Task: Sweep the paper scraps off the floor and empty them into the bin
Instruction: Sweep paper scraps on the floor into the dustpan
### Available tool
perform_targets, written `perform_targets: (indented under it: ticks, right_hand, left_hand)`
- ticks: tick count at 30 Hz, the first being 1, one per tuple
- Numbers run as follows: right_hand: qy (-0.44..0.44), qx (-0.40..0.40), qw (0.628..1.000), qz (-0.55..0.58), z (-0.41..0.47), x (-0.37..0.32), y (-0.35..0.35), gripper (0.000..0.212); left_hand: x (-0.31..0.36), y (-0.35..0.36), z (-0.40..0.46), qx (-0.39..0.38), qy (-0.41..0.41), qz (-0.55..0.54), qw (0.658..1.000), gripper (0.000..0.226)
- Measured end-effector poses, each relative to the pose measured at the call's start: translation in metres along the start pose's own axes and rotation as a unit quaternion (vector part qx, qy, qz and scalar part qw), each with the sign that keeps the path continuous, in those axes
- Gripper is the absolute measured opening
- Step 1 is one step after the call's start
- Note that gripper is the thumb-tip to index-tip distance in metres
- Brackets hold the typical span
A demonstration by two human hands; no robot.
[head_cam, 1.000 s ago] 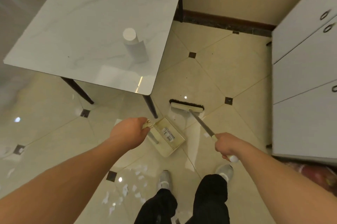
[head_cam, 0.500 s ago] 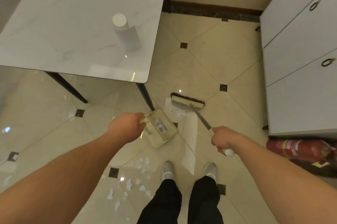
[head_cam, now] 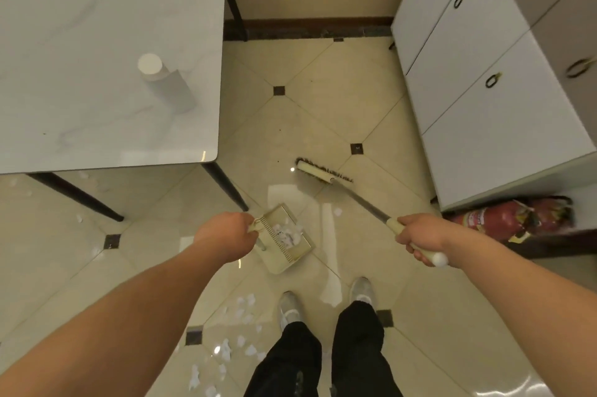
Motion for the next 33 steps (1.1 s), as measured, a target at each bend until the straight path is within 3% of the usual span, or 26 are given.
perform_targets:
  ticks: [6, 10, 18, 24, 29, 33]
  right_hand:
    - [0.064, 0.026, 0.995, 0.069, 0.03, 0.037, 0.039, 0.015]
    - [0.105, -0.039, 0.991, 0.074, 0.015, 0.065, 0.06, 0.02]
    - [0.091, -0.076, 0.968, 0.222, -0.033, 0.07, -0.017, 0.033]
    - [0.0, -0.025, 0.996, 0.082, -0.016, 0.037, 0.03, 0.043]
    - [0.013, -0.042, 0.999, 0.017, 0.002, 0.039, 0.09, 0.017]
    - [0.046, -0.081, 0.996, 0.018, -0.003, 0.05, 0.083, 0.01]
  left_hand:
    - [0.032, 0.023, 0.007, -0.008, 0.024, 0.003, 1.0, 0.031]
    - [0.049, 0.025, 0.012, -0.01, 0.038, 0.005, 0.999, 0.032]
    - [0.081, 0.018, 0.022, -0.027, 0.067, 0.04, 0.997, 0.03]
    - [0.075, 0.035, 0.007, -0.038, 0.046, 0.02, 0.998, 0.031]
    - [0.061, 0.047, -0.016, -0.003, 0.009, -0.005, 1.0, 0.026]
    - [0.052, 0.052, -0.031, 0.01, -0.03, -0.026, 0.999, 0.025]
Point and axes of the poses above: each hand's wrist, its own z-axis towards the middle knuckle, its own y-axis out of the palm, x = y × z, the point moved 9 cm from there along z, towards the middle knuckle, and after that the axes turned 3 degrees about y, right-handed, at the moved point
